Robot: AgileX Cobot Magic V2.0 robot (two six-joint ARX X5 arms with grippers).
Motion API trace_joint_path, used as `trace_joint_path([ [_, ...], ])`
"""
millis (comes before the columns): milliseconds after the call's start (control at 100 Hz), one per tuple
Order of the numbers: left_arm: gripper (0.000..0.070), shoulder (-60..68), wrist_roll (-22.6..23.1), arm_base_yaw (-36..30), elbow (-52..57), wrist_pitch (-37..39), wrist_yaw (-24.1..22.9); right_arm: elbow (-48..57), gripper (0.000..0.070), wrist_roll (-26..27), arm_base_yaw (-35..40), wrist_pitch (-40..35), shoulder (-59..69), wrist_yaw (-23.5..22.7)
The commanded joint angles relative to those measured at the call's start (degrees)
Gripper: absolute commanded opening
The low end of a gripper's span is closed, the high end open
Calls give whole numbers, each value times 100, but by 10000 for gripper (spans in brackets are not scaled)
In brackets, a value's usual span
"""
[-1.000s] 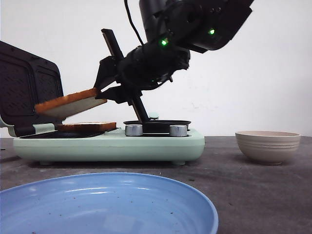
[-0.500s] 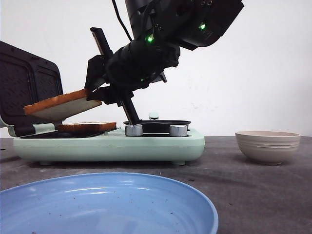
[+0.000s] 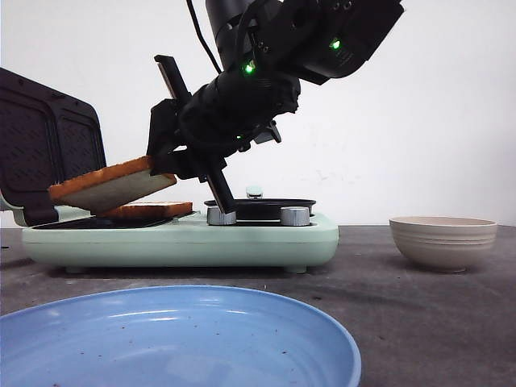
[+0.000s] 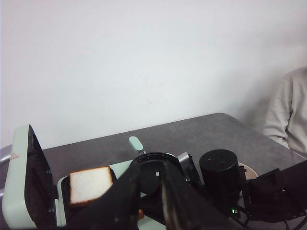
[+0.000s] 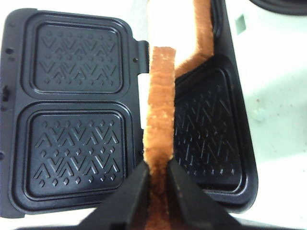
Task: Make breakfast with bread and shrimp
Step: 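Lower the bread onto the other sandwich maker plate and release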
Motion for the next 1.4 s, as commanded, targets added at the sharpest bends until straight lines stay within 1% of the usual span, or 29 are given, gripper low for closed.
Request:
trace_joint_path([
  [0, 0, 11, -66, -48, 92, 46, 11, 179, 0, 173, 50, 83, 155, -127],
  [300, 0, 7, -66, -48, 92, 35, 11, 610, 0, 155, 61, 46, 439, -262],
  [410, 0, -2, -63, -48, 92, -7, 13, 621, 0, 103, 85, -120, 439, -17],
  [490, 0, -13, -63, -48, 92, -76, 11, 621, 0, 63, 83, -251, 439, 44],
  [840, 0, -33, -63, -48, 92, -81, 9, 621, 0, 31, 72, -321, 439, 33],
  [950, 0, -33, -63, -48, 92, -83, 9, 621, 0, 22, 59, -319, 439, -74],
  [1080, 0, -33, -63, -48, 92, -85, 11, 621, 1, -11, 57, -321, 439, -92],
  [1120, 0, -33, -63, -48, 92, -87, 11, 621, 30, -63, 57, -321, 439, -98],
  [1150, 0, -33, -66, -48, 92, -90, 11, 621, 87, -118, 55, -321, 439, -120],
  [1180, 0, -33, -66, -48, 92, -94, 11, 621, 171, -157, 52, -326, 439, -142],
  [1250, 0, -33, -66, -48, 92, -105, 11, 621, 401, -212, 22, -328, 439, -275],
  [1280, 0, -33, -66, -48, 92, -109, 11, 621, 470, -219, 13, -332, 439, -363],
  [1300, 0, -33, -66, -48, 92, -109, 11, 621, 499, -234, 2, -337, 439, -407],
  [1320, 0, -33, -66, -48, 92, -107, 11, 621, 511, -251, -13, -345, 439, -450],
  [1390, 0, -33, -68, -48, 92, -103, 11, 621, 512, -402, -42, -350, 439, -575],
])
